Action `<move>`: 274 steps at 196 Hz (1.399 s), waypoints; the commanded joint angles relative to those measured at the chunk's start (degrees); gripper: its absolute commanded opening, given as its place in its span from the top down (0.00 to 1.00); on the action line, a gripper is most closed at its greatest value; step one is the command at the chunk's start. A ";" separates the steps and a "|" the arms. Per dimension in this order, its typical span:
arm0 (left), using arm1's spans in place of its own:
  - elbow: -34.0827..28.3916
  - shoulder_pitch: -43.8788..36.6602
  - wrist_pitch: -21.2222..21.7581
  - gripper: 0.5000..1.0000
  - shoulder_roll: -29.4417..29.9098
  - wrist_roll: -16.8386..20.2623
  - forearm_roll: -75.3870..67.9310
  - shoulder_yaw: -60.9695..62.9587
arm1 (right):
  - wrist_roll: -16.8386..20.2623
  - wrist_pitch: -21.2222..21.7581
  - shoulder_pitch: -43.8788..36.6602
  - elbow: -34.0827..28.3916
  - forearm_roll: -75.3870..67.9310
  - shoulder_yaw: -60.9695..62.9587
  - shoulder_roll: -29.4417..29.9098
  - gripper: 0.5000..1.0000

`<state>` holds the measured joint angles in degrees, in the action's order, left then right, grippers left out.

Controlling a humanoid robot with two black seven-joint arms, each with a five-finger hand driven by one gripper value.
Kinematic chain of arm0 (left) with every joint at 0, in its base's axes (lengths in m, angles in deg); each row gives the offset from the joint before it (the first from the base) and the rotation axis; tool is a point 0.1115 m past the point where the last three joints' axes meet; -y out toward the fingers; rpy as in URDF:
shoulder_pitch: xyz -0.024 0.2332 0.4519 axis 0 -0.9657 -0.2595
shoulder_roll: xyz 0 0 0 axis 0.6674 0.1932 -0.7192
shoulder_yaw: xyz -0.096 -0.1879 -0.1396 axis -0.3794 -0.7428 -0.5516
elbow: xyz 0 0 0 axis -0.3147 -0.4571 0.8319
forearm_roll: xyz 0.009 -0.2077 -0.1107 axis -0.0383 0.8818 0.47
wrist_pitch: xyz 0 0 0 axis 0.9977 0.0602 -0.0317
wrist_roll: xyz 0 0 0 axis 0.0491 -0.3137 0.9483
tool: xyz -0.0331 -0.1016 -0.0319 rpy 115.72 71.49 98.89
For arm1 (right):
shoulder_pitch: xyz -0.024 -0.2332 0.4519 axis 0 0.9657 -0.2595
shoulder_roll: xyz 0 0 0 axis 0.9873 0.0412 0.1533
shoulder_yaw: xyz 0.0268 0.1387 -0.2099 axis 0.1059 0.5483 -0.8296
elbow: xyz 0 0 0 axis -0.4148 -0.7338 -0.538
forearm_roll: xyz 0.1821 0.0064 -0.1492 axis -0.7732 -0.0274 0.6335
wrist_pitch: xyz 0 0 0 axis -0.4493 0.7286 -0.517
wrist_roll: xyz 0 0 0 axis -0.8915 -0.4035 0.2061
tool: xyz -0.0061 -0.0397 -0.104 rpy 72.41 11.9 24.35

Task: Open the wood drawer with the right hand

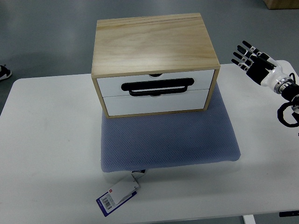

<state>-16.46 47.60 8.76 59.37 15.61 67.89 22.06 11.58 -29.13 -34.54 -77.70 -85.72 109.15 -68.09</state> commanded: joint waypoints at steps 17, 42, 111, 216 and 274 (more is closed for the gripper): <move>-0.18 -0.08 -0.01 0.00 0.00 0.07 0.00 -0.09 | 0.09 0.00 0.07 0.00 0.09 -0.10 -0.09 0.10; -0.09 -0.08 -0.01 0.00 0.00 0.07 0.00 -0.09 | 0.26 -0.79 -0.10 0.00 0.09 -0.10 -0.35 0.10; -0.09 0.01 -0.01 0.00 0.00 0.07 0.00 0.00 | -0.44 -1.32 -0.10 0.09 0.45 -0.01 -1.58 0.10; -0.09 0.01 -0.01 0.00 0.00 0.07 0.00 0.00 | -1.93 7.38 0.78 0.00 0.53 0.08 -11.25 0.10; -0.09 0.01 -0.01 0.00 0.00 0.07 0.00 0.00 | -5.80 7.93 0.34 0.00 10.64 0.08 -19.42 0.10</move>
<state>-16.56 47.59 8.74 59.37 15.69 67.89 22.06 7.45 -21.20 -33.84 -77.70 -79.75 109.24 -84.48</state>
